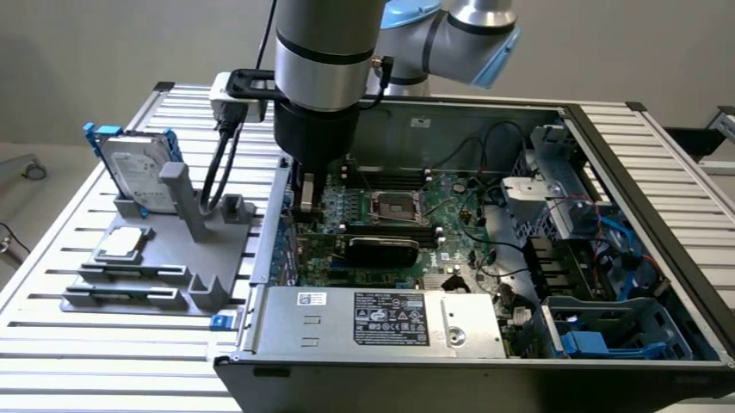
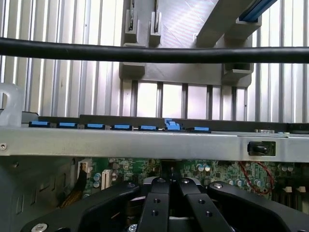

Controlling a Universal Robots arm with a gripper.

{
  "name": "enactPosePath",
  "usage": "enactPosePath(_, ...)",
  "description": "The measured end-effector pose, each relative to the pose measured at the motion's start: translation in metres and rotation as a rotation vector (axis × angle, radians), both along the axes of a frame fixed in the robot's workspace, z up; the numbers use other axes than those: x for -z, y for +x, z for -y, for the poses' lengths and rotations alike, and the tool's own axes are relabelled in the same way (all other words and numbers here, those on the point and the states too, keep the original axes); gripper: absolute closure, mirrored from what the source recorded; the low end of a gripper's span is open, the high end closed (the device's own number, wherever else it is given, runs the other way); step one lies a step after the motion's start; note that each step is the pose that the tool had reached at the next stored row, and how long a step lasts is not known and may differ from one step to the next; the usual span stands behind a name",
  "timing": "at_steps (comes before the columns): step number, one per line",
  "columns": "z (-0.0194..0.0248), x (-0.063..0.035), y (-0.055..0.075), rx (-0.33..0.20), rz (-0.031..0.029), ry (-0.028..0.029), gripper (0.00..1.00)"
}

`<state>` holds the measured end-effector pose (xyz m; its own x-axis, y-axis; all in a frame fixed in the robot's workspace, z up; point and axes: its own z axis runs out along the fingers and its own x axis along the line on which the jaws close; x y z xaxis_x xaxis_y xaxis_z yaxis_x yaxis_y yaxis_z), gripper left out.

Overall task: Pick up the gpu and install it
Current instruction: 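Insert the gpu into the slot, then press down on the gpu until it lock into place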

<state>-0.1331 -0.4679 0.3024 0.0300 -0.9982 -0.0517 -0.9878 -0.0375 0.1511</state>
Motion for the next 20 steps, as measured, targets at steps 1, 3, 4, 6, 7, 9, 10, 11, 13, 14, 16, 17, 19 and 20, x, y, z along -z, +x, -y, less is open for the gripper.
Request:
enactPosePath(1,-0.0003,0.0002,-0.0001,0.001,0.0001,0.0001,0.89)
enactPosePath(3,-0.0009,0.0005,-0.0006,0.002,0.0001,-0.0001,0.89)
enactPosePath(4,-0.0011,0.0006,-0.0009,0.003,0.0,-0.0004,0.89)
enactPosePath(6,-0.0013,0.0007,-0.001,0.004,-0.0001,-0.001,0.89)
enactPosePath(7,-0.0013,0.0007,-0.0009,0.004,-0.0001,-0.0011,0.89)
enactPosePath(9,-0.0016,0.0007,0.0003,0.004,-0.0001,-0.0013,0.89)
enactPosePath(10,-0.0016,0.0008,0.0013,0.004,0.0001,-0.0013,0.89)
enactPosePath(11,-0.0016,0.0008,0.0015,0.004,0.0,-0.0013,0.89)
enactPosePath(13,-0.0016,0.0011,0.0015,0.004,0.0,-0.0014,0.89)
enactPosePath(14,-0.0016,0.0016,0.0015,0.004,0.0001,-0.0013,0.89)
enactPosePath(16,-0.0016,0.0029,0.0015,0.004,0.0,-0.0022,0.89)
enactPosePath(17,-0.0016,0.0039,0.0014,0.004,0.0,-0.0029,0.89)
enactPosePath(19,-0.0016,0.0053,0.001,0.005,0.0,-0.0039,0.89)
enactPosePath(20,-0.0016,0.0054,0.0009,0.005,-0.0001,-0.0042,0.89)
